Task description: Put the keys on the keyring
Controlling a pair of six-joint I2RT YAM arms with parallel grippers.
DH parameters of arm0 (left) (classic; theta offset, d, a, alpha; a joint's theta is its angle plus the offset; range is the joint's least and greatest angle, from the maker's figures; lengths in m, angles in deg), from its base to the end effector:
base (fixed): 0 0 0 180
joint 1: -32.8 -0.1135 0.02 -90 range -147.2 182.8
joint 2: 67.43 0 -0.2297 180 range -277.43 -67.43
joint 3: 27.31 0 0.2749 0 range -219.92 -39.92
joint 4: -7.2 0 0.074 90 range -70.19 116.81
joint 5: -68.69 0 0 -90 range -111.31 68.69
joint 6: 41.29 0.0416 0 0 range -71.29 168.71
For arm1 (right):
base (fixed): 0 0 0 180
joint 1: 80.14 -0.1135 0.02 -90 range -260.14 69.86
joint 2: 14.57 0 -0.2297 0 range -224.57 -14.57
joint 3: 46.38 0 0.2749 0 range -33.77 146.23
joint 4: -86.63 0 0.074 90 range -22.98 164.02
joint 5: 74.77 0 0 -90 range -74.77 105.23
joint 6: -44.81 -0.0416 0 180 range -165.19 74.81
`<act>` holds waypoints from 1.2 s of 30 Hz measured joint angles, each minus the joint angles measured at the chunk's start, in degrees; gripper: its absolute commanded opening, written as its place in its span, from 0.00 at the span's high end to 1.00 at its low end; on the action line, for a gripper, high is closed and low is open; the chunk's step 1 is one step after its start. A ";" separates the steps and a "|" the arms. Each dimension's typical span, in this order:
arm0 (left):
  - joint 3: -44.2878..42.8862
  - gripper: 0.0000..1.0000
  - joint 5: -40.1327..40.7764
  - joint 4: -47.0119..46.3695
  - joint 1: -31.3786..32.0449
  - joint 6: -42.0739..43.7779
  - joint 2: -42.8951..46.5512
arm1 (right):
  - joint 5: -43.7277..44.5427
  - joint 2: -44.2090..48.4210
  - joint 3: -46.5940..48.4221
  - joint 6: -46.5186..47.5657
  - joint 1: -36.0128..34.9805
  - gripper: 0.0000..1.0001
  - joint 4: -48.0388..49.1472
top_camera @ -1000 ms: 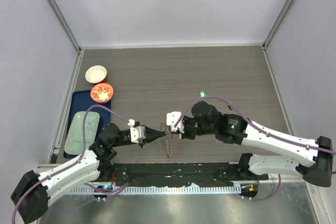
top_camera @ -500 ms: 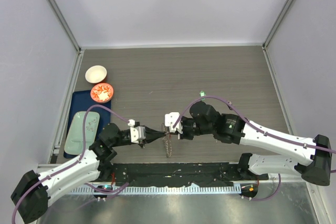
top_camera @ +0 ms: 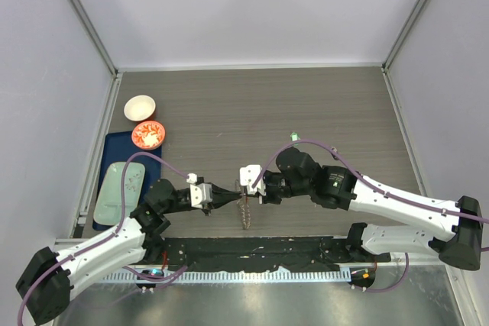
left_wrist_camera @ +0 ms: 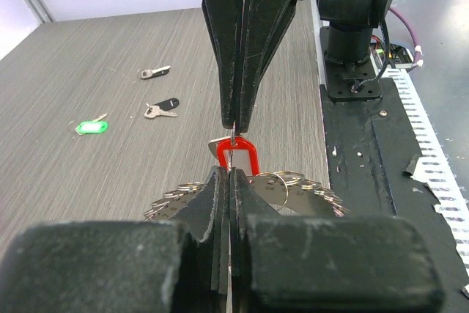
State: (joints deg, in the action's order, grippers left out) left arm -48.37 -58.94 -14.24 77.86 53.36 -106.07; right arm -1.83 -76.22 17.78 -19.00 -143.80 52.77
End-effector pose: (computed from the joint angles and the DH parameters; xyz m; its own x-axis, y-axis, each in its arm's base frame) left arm 0.1299 -0.1661 0.1811 0.1277 -0.0371 -0.9911 0.9838 0.1317 0.1219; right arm 0.1145 0.2588 0.2685 0.2200 -0.5065 -0.8337 -0.9704 -0.0266 -0.2400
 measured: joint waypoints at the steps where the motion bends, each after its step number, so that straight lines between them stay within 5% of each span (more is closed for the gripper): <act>1: 0.02 1.00 -0.02 0.00 0.00 -0.02 0.00 | 0.02 0.00 0.00 0.04 0.00 0.99 0.09; 36: 0.02 1.00 -0.55 -0.02 0.00 -1.20 0.02 | -0.46 -0.31 -0.04 1.31 -0.44 0.99 0.20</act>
State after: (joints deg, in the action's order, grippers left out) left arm -48.35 -59.48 -14.26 77.86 52.16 -106.05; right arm -2.29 -76.52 17.74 -17.68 -144.24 52.96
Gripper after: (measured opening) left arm 0.012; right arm 0.035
